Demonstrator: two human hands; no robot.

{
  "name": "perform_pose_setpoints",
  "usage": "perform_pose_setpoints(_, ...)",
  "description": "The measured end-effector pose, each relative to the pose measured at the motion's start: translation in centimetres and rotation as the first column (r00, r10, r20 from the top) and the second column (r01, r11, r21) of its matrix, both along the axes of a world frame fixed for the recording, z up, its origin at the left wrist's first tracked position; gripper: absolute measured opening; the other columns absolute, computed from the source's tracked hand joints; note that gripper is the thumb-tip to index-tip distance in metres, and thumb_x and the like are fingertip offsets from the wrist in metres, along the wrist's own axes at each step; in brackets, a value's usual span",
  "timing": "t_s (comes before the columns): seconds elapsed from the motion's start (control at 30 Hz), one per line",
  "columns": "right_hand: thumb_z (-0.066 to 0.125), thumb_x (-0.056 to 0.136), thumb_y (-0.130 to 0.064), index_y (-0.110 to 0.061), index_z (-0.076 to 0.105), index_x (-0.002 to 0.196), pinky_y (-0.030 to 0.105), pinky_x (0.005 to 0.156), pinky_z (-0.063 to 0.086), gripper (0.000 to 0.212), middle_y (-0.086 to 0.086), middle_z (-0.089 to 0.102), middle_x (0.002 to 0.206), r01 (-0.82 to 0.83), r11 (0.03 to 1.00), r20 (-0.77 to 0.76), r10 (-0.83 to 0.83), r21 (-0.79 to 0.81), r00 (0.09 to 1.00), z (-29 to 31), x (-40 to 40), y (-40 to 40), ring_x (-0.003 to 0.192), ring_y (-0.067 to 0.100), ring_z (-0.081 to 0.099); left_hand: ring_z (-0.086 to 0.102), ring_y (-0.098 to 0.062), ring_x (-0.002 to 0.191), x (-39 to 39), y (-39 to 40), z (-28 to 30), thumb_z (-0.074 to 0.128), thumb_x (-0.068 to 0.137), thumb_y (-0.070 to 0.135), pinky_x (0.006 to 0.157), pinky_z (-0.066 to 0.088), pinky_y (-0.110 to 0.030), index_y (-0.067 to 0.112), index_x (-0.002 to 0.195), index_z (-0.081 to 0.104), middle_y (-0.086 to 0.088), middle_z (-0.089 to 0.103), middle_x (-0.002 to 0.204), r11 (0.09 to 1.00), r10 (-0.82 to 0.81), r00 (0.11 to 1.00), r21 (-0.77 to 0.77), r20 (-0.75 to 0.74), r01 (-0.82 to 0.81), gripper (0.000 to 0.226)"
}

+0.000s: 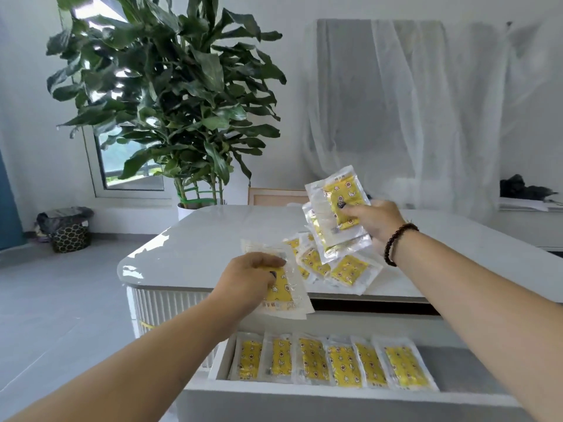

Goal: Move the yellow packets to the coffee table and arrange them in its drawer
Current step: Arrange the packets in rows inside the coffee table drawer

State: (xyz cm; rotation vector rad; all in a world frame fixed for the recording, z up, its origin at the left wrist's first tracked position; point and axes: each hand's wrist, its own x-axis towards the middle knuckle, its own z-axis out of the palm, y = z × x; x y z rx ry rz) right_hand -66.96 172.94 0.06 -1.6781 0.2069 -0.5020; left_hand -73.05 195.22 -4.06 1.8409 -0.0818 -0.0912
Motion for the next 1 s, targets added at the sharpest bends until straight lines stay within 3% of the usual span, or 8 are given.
perform_pose_setpoints(0.1, 0.07, 0.082, -0.008, -0.005, 0.07, 0.095, 0.046, 0.088, 0.054, 0.014, 0.012, 0.072, 0.099, -0.234, 0.969, 0.013, 0.233, 0.078, 0.972, 1.9, -3.8, 0.0, 0.094, 0.029, 0.068, 0.062, -0.023, 0.072, -0.5, 0.6, 0.3, 0.048, 0.09, -0.002, 0.08, 0.057, -0.038, 0.019, 0.087, 0.078, -0.002, 0.07, 0.083, 1.0, -0.026, 0.999, 0.002, -0.033, 0.027, 0.037)
perform_pose_setpoints(0.23, 0.065, 0.084, -0.006, -0.005, 0.07, 0.1, 0.036, 0.067, 0.06, 0.017, 0.012, 0.074, 0.097, -0.485, 0.87, -0.054, 0.49, 0.09, 0.87, 2.1, -8.0, 0.4, 0.079, 0.024, 0.073, 0.071, -0.02, 0.067, -2.2, 1.0, 1.2, 0.051, 0.094, 0.008, 0.061, 0.059, -0.028, 0.011, 0.087, 0.078, -0.007, 0.076, 0.085, 0.978, -0.17, 0.982, -0.137, -0.083, 0.158, 0.029)
perform_pose_setpoints(0.33, 0.068, 0.079, -0.01, -0.005, 0.07, 0.099, 0.035, 0.069, 0.061, 0.02, 0.012, 0.074, 0.096, -0.56, 0.828, -0.178, 0.556, 0.029, 0.812, 1.3, -9.6, 0.6, 0.078, 0.022, 0.073, 0.071, -0.024, 0.065, -3.4, 1.4, 1.6, 0.044, 0.098, 0.025, 0.067, 0.056, -0.033, 0.01, 0.084, 0.074, -0.01, 0.075, 0.08, 0.946, -0.281, 0.952, -0.202, -0.121, 0.254, 0.036)
perform_pose_setpoints(0.43, 0.073, 0.068, -0.013, -0.002, 0.069, 0.101, 0.039, 0.072, 0.061, 0.035, 0.013, 0.074, 0.094, -0.585, 0.811, -0.286, 0.565, 0.017, 0.774, 0.2, -10.6, 0.7, 0.076, 0.023, 0.072, 0.07, -0.026, 0.068, -4.0, 1.9, 1.6, 0.041, 0.098, 0.031, 0.071, 0.056, -0.036, 0.012, 0.08, 0.073, -0.012, 0.074, 0.081, 0.934, -0.347, 0.926, -0.14, -0.148, 0.328, 0.041)
perform_pose_setpoints(0.57, 0.074, 0.072, -0.011, 0.001, 0.064, 0.112, 0.041, 0.074, 0.06, 0.043, 0.015, 0.073, 0.097, -0.559, 0.826, -0.311, 0.551, 0.071, 0.774, -0.8, -11.1, 1.1, 0.078, 0.024, 0.072, 0.073, -0.026, 0.073, -4.6, 2.1, 1.4, 0.046, 0.098, 0.03, 0.064, 0.06, -0.031, 0.011, 0.093, 0.072, -0.01, 0.076, 0.086, 0.909, -0.418, 0.896, -0.057, -0.153, 0.414, 0.033)
perform_pose_setpoints(0.77, 0.067, 0.085, -0.004, 0.0, 0.065, 0.105, 0.037, 0.071, 0.06, 0.02, 0.014, 0.073, 0.092, -0.412, 0.901, -0.175, 0.431, 0.135, 0.886, -1.8, -10.7, 1.8, 0.074, 0.023, 0.071, 0.074, -0.022, 0.074, -4.4, 1.6, 0.8, 0.064, 0.09, 0.02, 0.063, 0.059, -0.027, 0.007, 0.096, 0.074, -0.011, 0.077, 0.09, 0.933, -0.349, 0.935, 0.067, -0.06, 0.353, 0.017)
perform_pose_setpoints(0.87, 0.063, 0.088, -0.009, -0.003, 0.066, 0.101, 0.038, 0.075, 0.057, 0.014, 0.017, 0.07, 0.105, -0.262, 0.944, -0.106, 0.287, 0.199, 0.952, -2.4, -10.1, 1.6, 0.086, 0.029, 0.068, 0.071, -0.02, 0.063, -4.3, 0.9, 0.5, 0.065, 0.091, 0.019, 0.062, 0.06, -0.029, 0.006, 0.086, 0.073, -0.011, 0.076, 0.079, 0.977, -0.215, 0.976, -0.008, -0.015, 0.215, 0.016)
perform_pose_setpoints(1.0, 0.06, 0.09, -0.014, -0.008, 0.063, 0.102, 0.032, 0.061, 0.051, 0.013, 0.017, 0.067, 0.108, -0.096, 0.94, -0.119, 0.142, 0.328, 0.983, -3.6, -9.7, 1.0, 0.085, 0.027, 0.062, 0.067, -0.025, 0.064, -3.7, 0.1, 0.1, 0.062, 0.093, 0.014, 0.072, 0.057, -0.038, 0.006, 0.083, 0.069, -0.008, 0.071, 0.067, 0.978, 0.003, 1.0, -0.206, -0.016, -0.006, 0.015)
